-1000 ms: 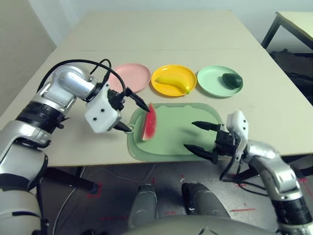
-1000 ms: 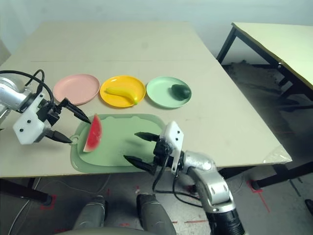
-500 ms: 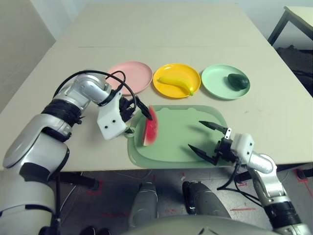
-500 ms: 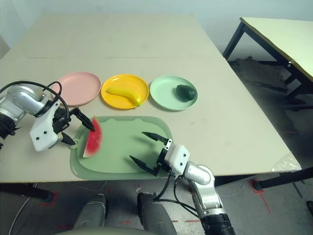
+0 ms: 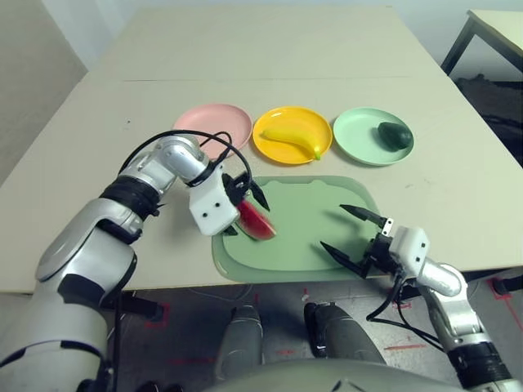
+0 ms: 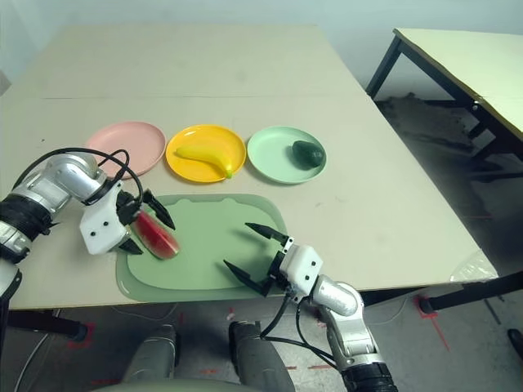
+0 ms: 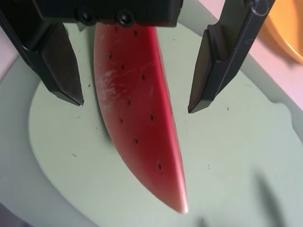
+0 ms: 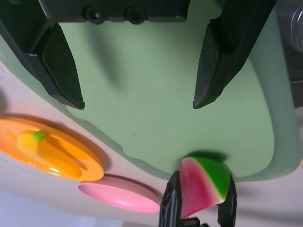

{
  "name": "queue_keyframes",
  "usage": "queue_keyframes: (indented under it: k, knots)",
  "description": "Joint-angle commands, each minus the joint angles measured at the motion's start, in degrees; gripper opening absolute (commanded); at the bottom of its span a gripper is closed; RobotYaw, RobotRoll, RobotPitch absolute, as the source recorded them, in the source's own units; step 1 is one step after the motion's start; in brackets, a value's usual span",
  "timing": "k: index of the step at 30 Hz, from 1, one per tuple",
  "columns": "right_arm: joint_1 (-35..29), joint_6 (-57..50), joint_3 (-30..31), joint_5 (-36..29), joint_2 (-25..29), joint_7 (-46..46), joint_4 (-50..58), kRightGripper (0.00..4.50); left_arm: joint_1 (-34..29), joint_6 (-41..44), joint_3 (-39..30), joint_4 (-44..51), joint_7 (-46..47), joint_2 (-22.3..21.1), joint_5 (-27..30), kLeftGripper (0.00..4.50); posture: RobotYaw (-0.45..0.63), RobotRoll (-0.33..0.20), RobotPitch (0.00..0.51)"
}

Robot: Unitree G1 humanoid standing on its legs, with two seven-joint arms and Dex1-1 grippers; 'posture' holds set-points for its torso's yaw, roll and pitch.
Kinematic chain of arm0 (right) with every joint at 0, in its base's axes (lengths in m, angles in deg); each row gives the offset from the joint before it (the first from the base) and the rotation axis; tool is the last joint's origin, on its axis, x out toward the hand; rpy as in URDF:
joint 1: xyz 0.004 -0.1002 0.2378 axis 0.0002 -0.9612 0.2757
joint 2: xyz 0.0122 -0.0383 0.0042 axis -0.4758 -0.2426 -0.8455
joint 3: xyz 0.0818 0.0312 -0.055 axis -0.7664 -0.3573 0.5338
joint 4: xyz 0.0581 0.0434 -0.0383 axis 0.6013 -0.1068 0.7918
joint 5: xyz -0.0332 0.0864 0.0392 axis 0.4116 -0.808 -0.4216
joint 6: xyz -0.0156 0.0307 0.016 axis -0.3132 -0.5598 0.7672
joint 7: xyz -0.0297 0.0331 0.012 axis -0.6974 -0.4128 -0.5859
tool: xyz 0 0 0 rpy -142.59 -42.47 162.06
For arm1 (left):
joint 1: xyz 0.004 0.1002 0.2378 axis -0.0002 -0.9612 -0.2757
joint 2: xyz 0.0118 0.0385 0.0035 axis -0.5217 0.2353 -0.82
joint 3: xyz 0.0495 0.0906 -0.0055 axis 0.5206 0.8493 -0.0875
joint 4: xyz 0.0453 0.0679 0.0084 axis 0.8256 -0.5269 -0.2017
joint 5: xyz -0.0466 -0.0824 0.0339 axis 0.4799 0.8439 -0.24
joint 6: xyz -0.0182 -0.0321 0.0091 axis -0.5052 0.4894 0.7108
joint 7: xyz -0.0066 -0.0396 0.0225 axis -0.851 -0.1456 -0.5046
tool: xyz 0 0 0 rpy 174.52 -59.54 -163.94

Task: Place the fruits into color-matched plates.

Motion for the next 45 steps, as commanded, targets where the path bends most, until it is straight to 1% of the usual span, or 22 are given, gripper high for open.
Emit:
queue_keyframes:
  k: [1,3,6,7,8,11,15,18,21,26,29,34,36,38,45]
  knots:
    - [-0.9,0.1,0.0,-0.2,0.5,-0.4,0.2,4.5,-2.8,5.7,-0.4,1.0,1.1,-0.9,-6.0,4.08,-0.04,0.0,0.129]
    - [-0.9,-0.1,0.0,-0.3,0.6,-0.7,0.3,4.5,-3.7,8.2,-1.1,2.2,1.8,-1.0,-8.0,3.59,-0.04,0.0,0.128]
    - [-0.7,-0.4,-0.3,-0.5,0.7,-1.2,0.3,4.5,-5.0,11.1,-1.9,4.2,1.7,-1.2,-9.5,2.56,-0.04,0.0,0.125]
    - [-0.6,-0.4,-0.3,-0.5,0.8,-1.2,0.3,4.5,-5.3,11.6,-2.2,4.8,1.7,-1.1,-9.8,2.36,-0.04,0.0,0.125]
    - [-0.6,-0.3,-0.4,-0.6,0.9,-1.2,0.4,4.5,-5.4,12.0,-2.6,5.0,1.8,-1.1,-10.1,2.28,-0.04,0.0,0.123]
    - [-0.8,0.0,-0.4,-1.2,1.6,-0.5,0.7,4.5,-5.3,12.8,-3.6,4.9,1.6,-0.8,-10.9,2.28,-0.04,0.0,0.123]
    - [-1.4,-0.6,-0.1,-3.7,2.5,1.5,2.0,4.5,-4.0,13.1,-4.9,3.2,1.4,-0.8,-10.9,2.28,-0.05,0.0,0.122]
    - [-1.9,-3.4,0.3,-6.8,3.3,3.0,5.0,4.5,-1.3,13.1,-6.8,-0.4,2.6,-0.9,-11.1,2.28,-0.05,0.0,0.123]
    - [-1.8,-6.6,0.4,-8.7,3.7,3.4,8.1,4.5,2.0,11.9,-8.4,-5.9,4.9,-1.4,-13.0,2.28,-0.05,0.0,0.123]
    - [-0.8,-13.4,0.7,-11.2,3.6,1.9,14.8,4.5,9.0,8.6,-9.8,-18.2,12.3,-3.7,-19.1,2.28,-0.04,0.0,0.123]
    - [-0.4,-18.0,1.1,-11.5,3.6,0.7,17.6,4.5,12.9,7.5,-9.5,-24.1,19.3,-5.0,-23.8,2.28,-0.03,0.0,0.123]
    - [0.5,-28.0,2.0,-11.5,1.6,-6.4,23.2,4.5,17.4,9.2,-8.5,-31.1,30.6,-5.9,-30.6,2.28,-0.03,0.0,0.121]
    - [0.7,-32.1,2.5,-10.4,0.6,-10.3,25.9,4.5,18.3,10.4,-8.9,-33.0,34.1,-5.5,-32.0,2.28,-0.04,0.0,0.121]
    - [0.9,-34.5,3.0,-9.3,0.3,-12.2,27.4,4.5,18.9,11.0,-8.4,-34.3,38.0,-5.1,-34.0,2.28,-0.05,0.0,0.121]
    - [0.2,-35.2,2.9,-7.3,1.5,-12.4,27.8,4.5,18.9,14.5,-8.0,-37.4,49.3,-1.5,-38.4,2.28,-0.08,0.0,0.123]
